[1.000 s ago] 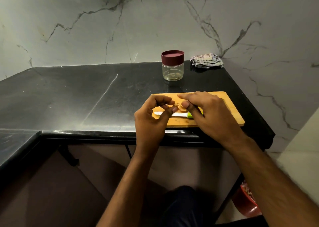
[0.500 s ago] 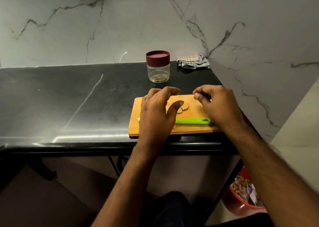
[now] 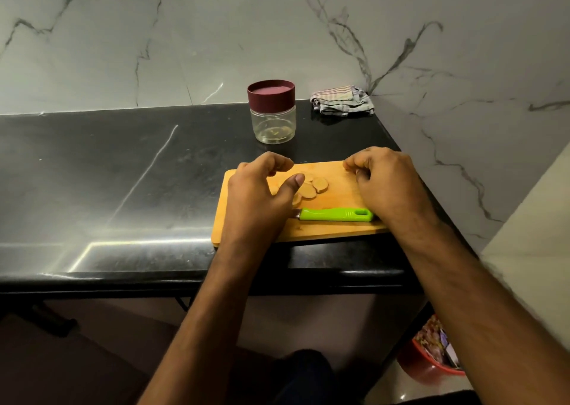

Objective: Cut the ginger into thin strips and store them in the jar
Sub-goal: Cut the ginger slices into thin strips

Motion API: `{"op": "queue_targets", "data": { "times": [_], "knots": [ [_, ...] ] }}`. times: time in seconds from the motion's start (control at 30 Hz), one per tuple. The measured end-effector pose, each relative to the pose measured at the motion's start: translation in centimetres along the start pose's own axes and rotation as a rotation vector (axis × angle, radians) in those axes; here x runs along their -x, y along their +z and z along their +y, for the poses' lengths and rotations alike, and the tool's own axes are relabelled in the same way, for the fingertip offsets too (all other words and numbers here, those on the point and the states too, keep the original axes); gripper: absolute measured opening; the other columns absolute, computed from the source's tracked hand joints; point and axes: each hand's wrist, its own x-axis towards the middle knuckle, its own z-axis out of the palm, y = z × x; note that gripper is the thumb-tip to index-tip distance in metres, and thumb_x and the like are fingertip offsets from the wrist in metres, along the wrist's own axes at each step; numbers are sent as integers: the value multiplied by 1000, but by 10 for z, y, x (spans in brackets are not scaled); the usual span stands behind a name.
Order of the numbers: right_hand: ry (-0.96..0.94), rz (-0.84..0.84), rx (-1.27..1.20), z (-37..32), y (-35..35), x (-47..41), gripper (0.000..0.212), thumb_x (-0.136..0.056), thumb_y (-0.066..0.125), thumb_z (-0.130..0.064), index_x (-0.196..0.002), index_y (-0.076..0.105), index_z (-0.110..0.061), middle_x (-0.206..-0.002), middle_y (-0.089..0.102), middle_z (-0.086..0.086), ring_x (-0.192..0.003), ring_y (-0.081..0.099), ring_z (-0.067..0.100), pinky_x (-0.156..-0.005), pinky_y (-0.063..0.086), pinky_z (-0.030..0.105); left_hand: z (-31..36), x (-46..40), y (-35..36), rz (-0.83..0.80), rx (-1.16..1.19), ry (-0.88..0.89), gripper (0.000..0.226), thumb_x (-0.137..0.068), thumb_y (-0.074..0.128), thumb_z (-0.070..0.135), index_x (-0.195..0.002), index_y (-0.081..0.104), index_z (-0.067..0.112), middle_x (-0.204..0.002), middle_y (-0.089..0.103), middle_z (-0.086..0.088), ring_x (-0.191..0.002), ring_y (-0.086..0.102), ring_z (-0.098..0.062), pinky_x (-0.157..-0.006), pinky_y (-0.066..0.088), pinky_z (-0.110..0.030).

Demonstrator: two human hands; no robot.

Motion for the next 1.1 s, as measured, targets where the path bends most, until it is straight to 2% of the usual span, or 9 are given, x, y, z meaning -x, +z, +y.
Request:
{"op": "queue_targets", "data": {
  "times": [0.13,0.37,0.53,0.63,0.7,0.77,0.87,0.97,1.1],
  "knots": [
    [58,38,49,5,4,3,23,-90,61,-13,-105,74,-25,-110,70,-2,-97,62,17,-91,50,29,-2,2,-1,28,24,-17,18,-89,74,34,-105,72,25,-101,70,16,-102,60,-4,-84,47,-17],
    [-12,118,-18,0,-2,10,23,-90,58,-10,-101,75,-20,-106,71,-3,-94,63,14,-87,43,18,2,9,-4,54,5,-8,17,-90,73,32,-105,72,23,-101,70,14,-101,61,-7,-84,48,-23],
    [-182,189,-101,-9,-12,23,22,-90,57,-5,-98,74,-16,-101,68,-3,-84,58,4,-77,42,8,5,17,-10,56,8,-1,19,-90,73,31,-107,71,23,-101,67,18,-103,58,-4,-80,40,-9],
    [-304,163,-185,-19,-20,35,25,-91,53,-6,-103,73,-16,-102,65,-4,-87,60,5,-76,49,13,4,25,-15,66,51,-29,17,-90,74,28,-106,70,24,-105,68,15,-104,57,-2,-71,41,-3],
    [-403,65,-222,-27,-23,46,27,-92,50,-11,-106,72,-17,-104,64,-5,-90,59,6,-78,49,17,0,32,-21,81,75,-50,17,-90,73,29,-107,68,27,-106,67,16,-106,58,-3,-72,41,-2],
    [-512,-37,-155,-35,-22,57,31,-91,47,-20,-111,71,-20,-105,64,-5,-94,57,6,-82,47,21,-8,39,-29,88,72,-70,19,-92,71,30,-110,65,32,-108,64,19,-111,57,-5,-84,45,-11],
    [-568,-137,-68,-39,-17,59,32,-94,48,-28,-120,66,-22,-109,65,-6,-98,57,6,-85,49,27,-17,42,-37,65,87,-145,23,-98,63,26,-121,61,28,-117,64,15,-115,57,-9,-96,52,-40],
    [-547,-198,-62,-39,-13,56,32,-95,51,-33,-124,62,-23,-112,64,-7,-102,56,7,-87,51,32,-16,41,-41,39,121,-194,30,-99,60,24,-129,56,24,-122,65,9,-115,59,-8,-99,52,-43],
    [-530,-223,-56,-36,-9,56,31,-93,52,-40,-118,65,-26,-108,59,-12,-98,54,5,-83,52,31,-14,44,-36,-11,21,-161,37,-96,65,35,-130,54,25,-123,59,12,-121,51,-13,-99,50,-41]
  ]
}}
